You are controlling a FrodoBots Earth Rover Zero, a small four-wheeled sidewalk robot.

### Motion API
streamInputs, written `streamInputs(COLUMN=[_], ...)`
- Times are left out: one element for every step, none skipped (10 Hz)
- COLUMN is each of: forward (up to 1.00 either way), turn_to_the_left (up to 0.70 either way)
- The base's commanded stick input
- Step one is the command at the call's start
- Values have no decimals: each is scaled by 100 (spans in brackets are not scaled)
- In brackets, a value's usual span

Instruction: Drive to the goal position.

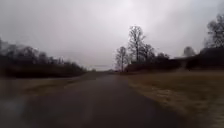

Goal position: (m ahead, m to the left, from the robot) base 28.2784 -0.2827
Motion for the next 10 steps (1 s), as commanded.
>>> streamInputs(forward=[70, 70, 70, 70, 70, 70, 70, 70, 70, 70], turn_to_the_left=[35, 18, 2, 0, 0, 0, 0, 0, 0, 0])
